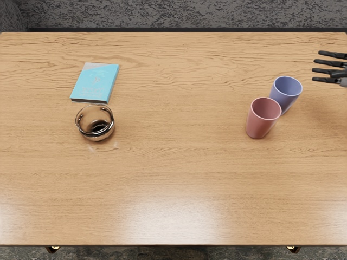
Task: Pick up cup and place in cup with right hand
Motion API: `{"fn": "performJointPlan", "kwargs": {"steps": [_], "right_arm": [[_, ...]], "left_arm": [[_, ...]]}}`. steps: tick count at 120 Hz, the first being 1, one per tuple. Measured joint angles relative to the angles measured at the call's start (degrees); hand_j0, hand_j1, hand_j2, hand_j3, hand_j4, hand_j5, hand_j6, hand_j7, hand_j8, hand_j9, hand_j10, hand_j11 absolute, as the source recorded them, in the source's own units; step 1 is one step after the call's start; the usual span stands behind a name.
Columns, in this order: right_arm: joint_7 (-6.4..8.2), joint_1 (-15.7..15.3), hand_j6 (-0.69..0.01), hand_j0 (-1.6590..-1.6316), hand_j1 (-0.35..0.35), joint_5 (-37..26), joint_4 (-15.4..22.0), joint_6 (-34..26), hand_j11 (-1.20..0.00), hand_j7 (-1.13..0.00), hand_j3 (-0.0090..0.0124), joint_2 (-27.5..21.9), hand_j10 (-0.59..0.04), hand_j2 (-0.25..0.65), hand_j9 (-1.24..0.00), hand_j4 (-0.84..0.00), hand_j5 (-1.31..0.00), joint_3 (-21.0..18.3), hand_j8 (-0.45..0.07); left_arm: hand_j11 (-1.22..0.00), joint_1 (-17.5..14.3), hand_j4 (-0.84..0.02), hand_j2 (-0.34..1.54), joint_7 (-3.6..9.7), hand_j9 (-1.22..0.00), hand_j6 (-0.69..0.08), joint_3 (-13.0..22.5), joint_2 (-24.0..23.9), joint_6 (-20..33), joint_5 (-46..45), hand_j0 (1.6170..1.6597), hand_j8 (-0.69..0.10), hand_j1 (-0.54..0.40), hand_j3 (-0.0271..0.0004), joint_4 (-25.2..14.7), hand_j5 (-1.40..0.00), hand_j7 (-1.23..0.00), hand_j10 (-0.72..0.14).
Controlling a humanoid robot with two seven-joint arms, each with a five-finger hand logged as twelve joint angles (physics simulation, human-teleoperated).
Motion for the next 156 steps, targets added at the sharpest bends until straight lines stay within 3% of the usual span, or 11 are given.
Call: {"fn": "performJointPlan", "kwargs": {"steps": [21, 29, 40, 50, 60, 67, 73, 81, 95, 121, 156], "right_arm": [[0.0, 0.9, 0.006, -1.6581, -0.349, -0.7, 0.0, 0.0, 0.0, 0.0, 0.0, 1.0, 0.004, -0.001, 0.0, 0.0, 0.0, 0.0, 0.005], [0.0, 3.1, 0.007, -1.6581, -0.348, -5.6, 0.9, 0.0, 0.0, 0.0, 0.0, 1.7, 0.004, 0.0, 0.0, 0.0, 0.0, -0.2, 0.005], [0.0, 6.5, -0.013, -1.6581, -0.327, -14.4, 6.1, 0.0, -0.02, -0.02, 0.0, 2.4, -0.015, -0.004, -0.02, -0.017, -0.02, -0.1, -0.014], [0.0, 8.8, -0.047, -1.6581, -0.287, -22.9, 17.6, 0.0, -0.07, -0.07, 0.0, -0.6, -0.049, -0.011, -0.07, -0.051, -0.07, 0.1, -0.048], [0.0, 10.6, -0.071, -1.6581, -0.26, -32.3, 36.8, -0.3, -0.1, -0.1, 0.0, -8.4, -0.072, -0.015, -0.1, -0.073, -0.1, 0.4, -0.072], [0.0, 11.3, -0.083, -1.6581, -0.248, -40.2, 48.9, -4.9, -0.11, -0.11, 0.0, -12.3, -0.084, -0.017, -0.11, -0.085, -0.11, 0.5, -0.083], [0.0, 11.6, -0.092, -1.6581, -0.239, -45.4, 55.3, -10.0, -0.12, -0.12, 0.0, -14.1, -0.092, -0.019, -0.12, -0.093, -0.12, 0.5, -0.092], [0.0, 11.6, -0.102, -1.6581, -0.23, -51.5, 60.2, -19.2, -0.13, -0.13, 0.0, -13.8, -0.101, -0.02, -0.13, -0.102, -0.13, -0.5, -0.101], [0.0, 10.9, -0.127, -1.6581, -0.203, -59.3, 63.8, -28.4, -0.16, -0.16, 0.0, -9.3, -0.125, -0.024, -0.16, -0.126, -0.16, -3.6, -0.126], [0.0, 4.6, -0.176, -1.658, -0.147, -67.1, 65.4, -37.4, -0.22, -0.22, 0.0, -5.5, -0.174, -0.032, -0.22, -0.174, -0.22, -5.3, -0.175], [0.0, 3.1, -0.217, -1.658, -0.099, -70.4, 65.6, -40.0, -0.27, -0.27, 0.0, -4.8, -0.215, -0.039, -0.27, -0.215, -0.27, -7.2, -0.216]], "left_arm": [[0.0, 0.0, 0.0, 0.0, 0.0, 0.0, 0.0, 0.0, 0.0, 0.0, 0.0, 1.6581, 0.0, 0.349, -0.0001, 0.0, 0.0, 0.0, 0.0], [0.0, 0.0, 0.0, 0.0, -0.01, 0.0, 0.0, 0.0, 0.0, 0.0, 0.0, 1.6581, 0.0, 0.349, -0.0002, 0.0, 0.0, 0.0, 0.0], [0.0, 0.0, 0.0, 0.0, 0.0, 0.0, 0.0, 0.0, 0.0, 0.0, 0.0, 1.6581, 0.0, 0.349, -0.0001, 0.0, 0.0, 0.0, 0.0], [0.0, 0.0, 0.0, 0.0, 0.0, 0.0, 0.0, 0.0, 0.0, 0.0, 0.0, 1.6581, 0.0, 0.349, -0.0001, 0.0, 0.0, 0.0, 0.0], [0.0, 0.0, 0.0, 0.0, 0.0, 0.0, 0.0, 0.0, 0.0, 0.0, 0.0, 1.6581, 0.0, 0.349, -0.0001, 0.0, 0.0, 0.0, 0.0], [0.0, 0.0, 0.0, 0.0, 0.0, 0.0, 0.0, 0.0, 0.0, 0.0, 0.0, 1.6581, 0.0, 0.349, -0.0001, 0.0, 0.0, 0.0, 0.0], [0.0, 0.0, 0.0, 0.0, 0.0, 0.0, 0.0, 0.0, 0.0, 0.0, 0.0, 1.6581, 0.0, 0.349, -0.0001, 0.0, 0.0, 0.0, 0.0], [0.0, 0.0, 0.0, 0.0, 0.0, 0.0, 0.0, 0.0, 0.0, 0.0, 0.0, 1.6581, 0.0, 0.349, -0.0001, 0.0, 0.0, 0.0, 0.0], [0.0, 0.0, 0.0, 0.0, 0.0, 0.0, 0.0, 0.0, 0.0, 0.0, 0.0, 1.6581, 0.0, 0.349, -0.0001, 0.0, 0.0, 0.0, 0.0], [0.0, 0.0, 0.0, 0.0, 0.0, 0.0, 0.0, 0.0, 0.0, 0.0, 0.0, 1.6581, 0.0, 0.349, -0.0001, 0.0, 0.0, 0.0, 0.0], [0.0, 0.0, 0.0, 0.0, 0.0, 0.0, 0.0, 0.0, 0.0, 0.0, 0.0, 1.6581, 0.0, 0.349, -0.0001, 0.0, 0.0, 0.0, 0.0]]}}
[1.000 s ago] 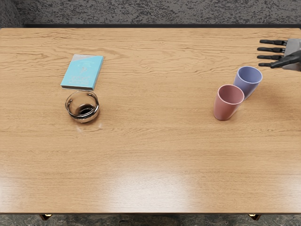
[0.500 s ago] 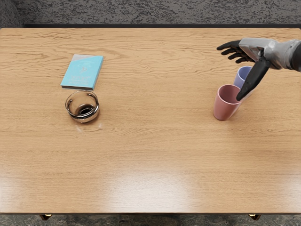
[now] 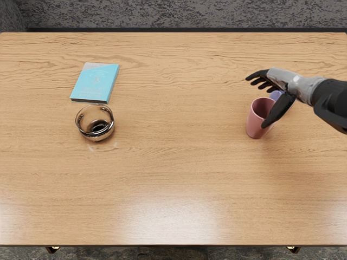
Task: Pick up cup and place in cup with right hand
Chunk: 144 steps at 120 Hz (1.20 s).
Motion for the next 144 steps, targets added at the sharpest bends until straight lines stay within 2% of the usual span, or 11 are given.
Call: {"fn": "performJointPlan", "kwargs": {"steps": [19, 39, 88, 144], "right_arm": [[0.0, 0.2, -0.229, -1.658, -0.085, -0.4, -0.7, -0.4, -0.29, -0.29, 0.0, 0.7, -0.226, -0.041, -0.29, -0.227, -0.29, -1.5, -0.228], [0.0, 0.0, -0.243, -1.658, -0.068, -1.9, -1.8, -3.9, -0.31, -0.31, 0.0, 1.8, -0.24, -0.044, -0.31, -0.241, -0.31, -1.7, -0.241], [0.0, -1.5, -0.249, -1.658, -0.06, -4.7, -6.9, -6.8, -0.32, -0.32, 0.0, 6.0, -0.247, -0.045, -0.32, -0.247, -0.32, -2.6, -0.248], [0.0, -2.5, -0.242, -1.658, -0.068, -5.3, -7.7, -7.2, -0.31, -0.31, 0.0, 6.4, -0.24, -0.044, -0.31, -0.24, -0.31, -4.1, -0.241]], "left_arm": [[0.0, 0.0, 0.0, 0.0, 0.0, 0.0, 0.0, 0.0, 0.0, 0.0, 0.0, 1.6581, 0.0, 0.349, -0.0001, 0.0, 0.0, 0.0, 0.0], [0.0, 0.0, 0.0, 0.0, 0.0, 0.0, 0.0, 0.0, 0.0, 0.0, 0.0, 1.6581, 0.0, 0.349, -0.0001, 0.0, 0.0, 0.0, 0.0], [0.0, 0.0, 0.0, 0.0, -0.01, 0.0, 0.0, 0.0, 0.0, 0.0, 0.0, 1.6581, 0.0, 0.349, -0.0001, 0.0, 0.0, 0.0, 0.0], [0.0, 0.0, 0.0, 0.0, -0.01, 0.0, 0.0, 0.0, 0.0, 0.0, 0.0, 1.6581, 0.0, 0.349, -0.0001, 0.0, 0.0, 0.0, 0.0]]}}
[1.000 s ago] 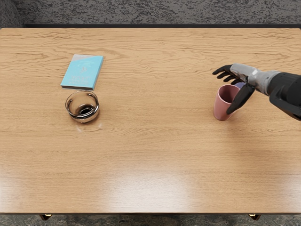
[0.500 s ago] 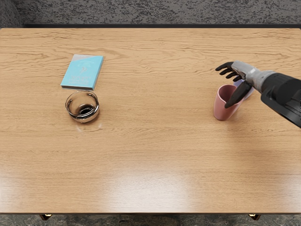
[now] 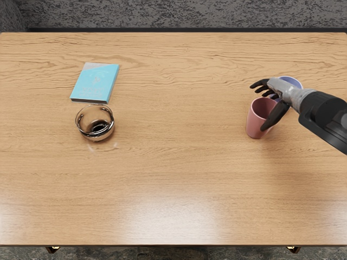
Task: Pick up cup and place in cup with right hand
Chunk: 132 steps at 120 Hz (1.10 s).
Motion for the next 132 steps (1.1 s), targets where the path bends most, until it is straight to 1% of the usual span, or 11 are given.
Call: {"fn": "performJointPlan", "kwargs": {"steps": [49, 62, 86, 95, 96, 100, 110, 112, 118, 119, 132], "right_arm": [[0.0, -1.0, -0.274, -1.658, -0.029, -0.1, -3.9, -0.8, -0.35, -0.35, 0.0, 2.4, -0.272, -0.05, -0.35, -0.272, -0.35, -0.1, -0.273], [0.0, -1.2, -0.287, -1.6582, 0.053, -0.1, -4.3, -0.7, -0.37, -0.37, 0.0, 2.7, -0.284, -0.002, -0.37, -0.285, -0.37, -0.1, -0.285], [0.0, -1.4, -0.317, -1.6582, 0.1, -0.1, -4.5, -0.5, -0.41, -0.4, 0.0, 2.8, -0.314, 0.025, -0.4, -0.315, -0.4, -0.1, -0.316], [0.0, -1.4, -0.338, -1.657, 0.094, -0.2, -4.5, -0.3, -0.42, -0.42, -0.0024, 2.8, -0.339, 0.028, -0.42, -0.345, -0.41, -0.1, -0.335], [0.0, -1.4, -0.332, -1.657, 0.099, -0.2, -4.5, -0.2, -0.42, -0.43, -0.0011, 2.8, -0.34, 0.03, -0.42, -0.346, -0.41, -0.1, -0.335], [0.0, -1.5, -0.327, -1.6567, 0.098, -0.3, -4.5, -0.1, -0.43, -0.43, -0.0015, 2.8, -0.35, 0.03, -0.43, -0.358, -0.42, -0.1, -0.341], [0.0, -1.4, -0.326, -1.6552, 0.097, -0.3, -4.5, 0.4, -0.45, -0.47, -0.0029, 2.8, -0.383, 0.027, -0.45, -0.391, -0.44, -0.1, -0.336], [-0.01, -1.4, -0.314, -1.6551, 0.093, -0.3, -4.5, 0.4, -0.46, -0.47, -0.0011, 2.8, -0.387, 0.022, -0.46, -0.394, -0.45, -0.1, -0.332], [-0.01, -1.4, -0.306, -1.6545, 0.1, -0.3, -4.5, 0.6, -0.48, -0.49, -0.0024, 2.8, -0.402, 0.025, -0.47, -0.41, -0.46, -0.1, -0.324], [-0.01, -1.4, -0.297, -1.6545, 0.099, -0.3, -4.5, 0.7, -0.48, -0.49, -0.0007, 2.8, -0.399, 0.023, -0.48, -0.412, -0.47, -0.1, -0.32], [-0.02, -1.4, -0.277, -1.6539, 0.112, -0.2, -4.6, 1.3, -0.5, -0.52, -0.0027, 2.8, -0.382, 0.016, -0.49, -0.441, -0.49, -0.1, -0.301]], "left_arm": [[0.0, 0.0, 0.0, 0.0, 0.01, 0.0, 0.0, 0.0, 0.0, 0.0, 0.0, 1.6581, 0.0, 0.349, -0.0001, 0.0, 0.0, 0.0, 0.0], [0.0, 0.0, 0.0, 0.0, 0.01, 0.0, 0.0, 0.0, 0.0, 0.0, 0.0, 1.6581, 0.0, 0.349, -0.0001, 0.0, 0.0, 0.0, 0.0], [0.0, 0.0, 0.0, 0.0, 0.01, 0.0, 0.0, 0.0, 0.0, 0.0, 0.0, 1.6581, 0.0, 0.349, -0.0001, 0.0, 0.0, 0.0, 0.0], [0.0, 0.0, 0.0, 0.0, 0.01, 0.0, 0.0, 0.0, 0.0, 0.0, 0.0, 1.6581, 0.0, 0.349, -0.0001, 0.0, 0.0, 0.0, 0.0], [0.0, 0.0, 0.0, 0.0, 0.01, 0.0, 0.0, 0.0, 0.0, 0.0, 0.0, 1.6581, 0.0, 0.349, -0.0001, 0.0, 0.0, 0.0, 0.0], [0.0, 0.0, 0.0, 0.0, 0.01, 0.0, 0.0, 0.0, 0.0, 0.0, 0.0, 1.6581, 0.0, 0.349, -0.0001, 0.0, 0.0, 0.0, 0.0], [0.0, 0.0, 0.0, 0.0, 0.01, 0.0, 0.0, 0.0, 0.0, 0.0, 0.0, 1.6581, 0.0, 0.349, -0.0001, 0.0, 0.0, 0.0, 0.0], [0.0, 0.0, 0.0, 0.0, 0.01, 0.0, 0.0, 0.0, 0.0, 0.0, 0.0, 1.6581, 0.0, 0.349, -0.0001, 0.0, 0.0, 0.0, 0.0], [0.0, 0.0, 0.0, 0.0, 0.01, 0.0, 0.0, 0.0, 0.0, 0.0, 0.0, 1.6581, 0.0, 0.349, -0.0001, 0.0, 0.0, 0.0, 0.0], [0.0, 0.0, 0.0, 0.0, 0.01, 0.0, 0.0, 0.0, 0.0, 0.0, 0.0, 1.6581, 0.0, 0.349, -0.0001, 0.0, 0.0, 0.0, 0.0], [0.0, 0.0, 0.0, 0.0, 0.0, 0.0, 0.0, 0.0, 0.0, 0.0, 0.0, 1.6581, 0.0, 0.349, -0.0002, 0.0, 0.0, 0.0, 0.0]]}}
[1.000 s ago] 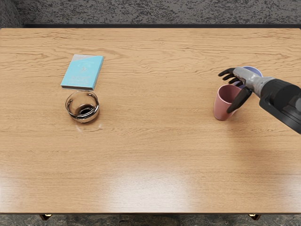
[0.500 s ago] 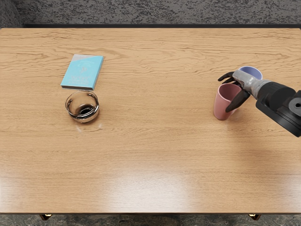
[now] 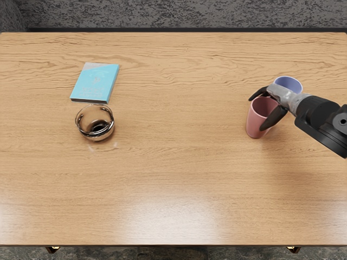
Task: Pick up cup and place in cup with right hand
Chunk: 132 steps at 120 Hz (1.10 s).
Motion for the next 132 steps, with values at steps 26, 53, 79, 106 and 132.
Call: {"fn": "performJointPlan", "kwargs": {"steps": [26, 53, 79, 106, 132], "right_arm": [[-0.02, 0.4, -0.276, -1.6508, 0.087, 0.2, 0.0, 1.0, -0.53, -0.56, -0.0008, 0.1, -0.388, 0.005, -0.51, -0.474, -0.51, 0.0, -0.305], [0.02, 1.9, -0.186, -1.651, 0.169, 0.9, 0.0, 1.6, -0.6, -0.58, 0.0003, 0.3, -0.295, 0.078, -0.59, -0.414, -0.59, 0.5, -0.218], [0.0, 6.3, -0.225, -1.6532, 0.108, 1.1, 0.0, 2.8, -0.61, -0.59, 0.0009, 1.4, -0.319, -0.023, -0.61, -0.411, -0.62, 0.6, -0.239], [0.01, 12.4, -0.276, -1.6535, 0.062, 3.2, -1.9, 7.3, -0.6, -0.58, -0.0005, 1.2, -0.363, -0.077, -0.6, -0.42, -0.61, 0.1, -0.277], [0.01, 16.3, -0.32, -1.653, 0.029, 3.5, -5.4, 10.5, -0.59, -0.58, 0.0002, 0.7, -0.388, -0.112, -0.59, -0.425, -0.61, 0.5, -0.306]], "left_arm": [[0.0, 0.0, 0.0, 0.0, 0.0, 0.0, 0.0, 0.0, 0.0, 0.0, 0.0, 1.6581, 0.0, 0.349, -0.0002, 0.0, 0.0, 0.0, 0.0], [0.0, 0.0, 0.0, 0.0, 0.0, 0.0, 0.0, 0.0, 0.0, 0.0, 0.0, 1.6581, 0.0, 0.349, -0.0001, 0.0, 0.0, 0.0, 0.0], [0.0, 0.0, 0.0, 0.0, 0.0, 0.0, 0.0, 0.0, 0.0, 0.0, 0.0, 1.6581, 0.0, 0.349, -0.0001, 0.0, 0.0, 0.0, 0.0], [0.0, 0.0, 0.0, 0.0, 0.0, 0.0, 0.0, 0.0, 0.0, 0.0, 0.0, 1.6581, 0.0, 0.349, 0.0, 0.0, 0.0, 0.0, 0.0], [0.0, 0.0, 0.0, 0.0, 0.0, 0.0, 0.0, 0.0, 0.0, 0.0, 0.0, 1.6581, 0.0, 0.349, 0.0, 0.0, 0.0, 0.0, 0.0]]}}
